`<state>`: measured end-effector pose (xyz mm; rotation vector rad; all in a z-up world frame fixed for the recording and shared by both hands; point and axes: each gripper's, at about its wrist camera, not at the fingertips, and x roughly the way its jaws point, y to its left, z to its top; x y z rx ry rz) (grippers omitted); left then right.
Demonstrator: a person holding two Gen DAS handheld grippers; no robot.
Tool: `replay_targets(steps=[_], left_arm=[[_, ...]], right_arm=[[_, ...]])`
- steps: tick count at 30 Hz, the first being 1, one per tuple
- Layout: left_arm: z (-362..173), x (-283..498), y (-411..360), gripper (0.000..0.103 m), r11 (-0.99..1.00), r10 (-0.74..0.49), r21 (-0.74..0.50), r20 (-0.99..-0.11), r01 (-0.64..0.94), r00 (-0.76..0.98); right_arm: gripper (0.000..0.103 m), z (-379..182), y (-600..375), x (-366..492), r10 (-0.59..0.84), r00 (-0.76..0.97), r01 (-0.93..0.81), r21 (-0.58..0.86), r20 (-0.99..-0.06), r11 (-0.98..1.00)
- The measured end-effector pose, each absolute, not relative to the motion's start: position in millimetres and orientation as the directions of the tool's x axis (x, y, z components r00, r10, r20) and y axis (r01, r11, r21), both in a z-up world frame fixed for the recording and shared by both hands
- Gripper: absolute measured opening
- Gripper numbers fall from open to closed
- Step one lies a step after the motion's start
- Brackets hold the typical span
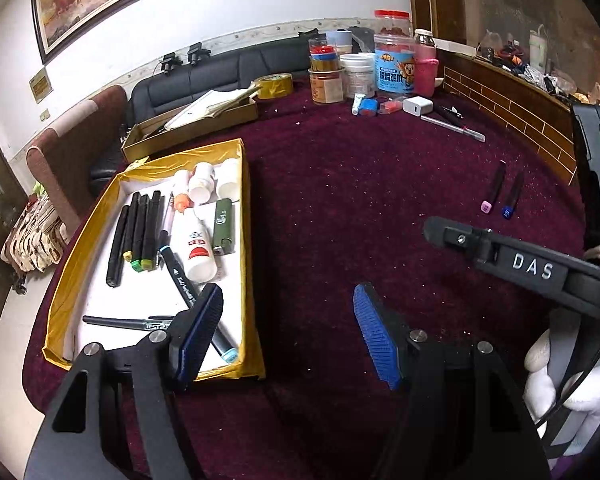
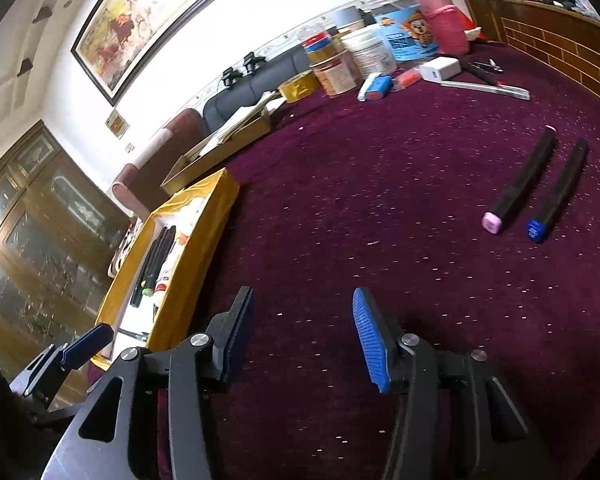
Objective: Organize rigid objects
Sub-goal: 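Move the right gripper toward the pink- and blue-capped markers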
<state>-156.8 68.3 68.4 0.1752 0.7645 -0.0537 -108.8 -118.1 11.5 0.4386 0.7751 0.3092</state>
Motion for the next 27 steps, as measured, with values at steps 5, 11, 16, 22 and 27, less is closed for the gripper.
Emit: replay_targets(steps=[5, 11, 16, 22, 27], left_arm=[[65, -154, 61, 0.067, 0.982, 0.012, 0.142, -0.707, 0.125, 0.708], [62, -152, 51, 0.068, 0.978, -0.003, 0.144, -0.72, 0.154, 0.694], [59, -151, 41, 0.068, 0.974, -0.058, 0.108, -0.735, 0.201, 0.676], [54, -145, 25, 0.068, 0.961, -0.181, -0.006, -0.768, 0.275, 0.615], [58, -137, 8, 0.067, 0.95, -0.238, -0.055, -0.767, 0.308, 0.596]], right_arm=[[0.045, 11, -139, -108, 0.406, 0.692, -0.072, 0.502, -0.597, 0.862], [0.046, 16, -180, -112, 0.356, 0.734, 0.006, 0.53, -0.579, 0.848], [0.046, 20, -241, -111, 0.228, 0.756, 0.167, 0.517, -0.614, 0.839], [0.046, 16, -287, -95, 0.124, 0.723, 0.288, 0.46, -0.679, 0.84], [0.046, 8, -288, -78, 0.095, 0.689, 0.308, 0.41, -0.718, 0.859]])
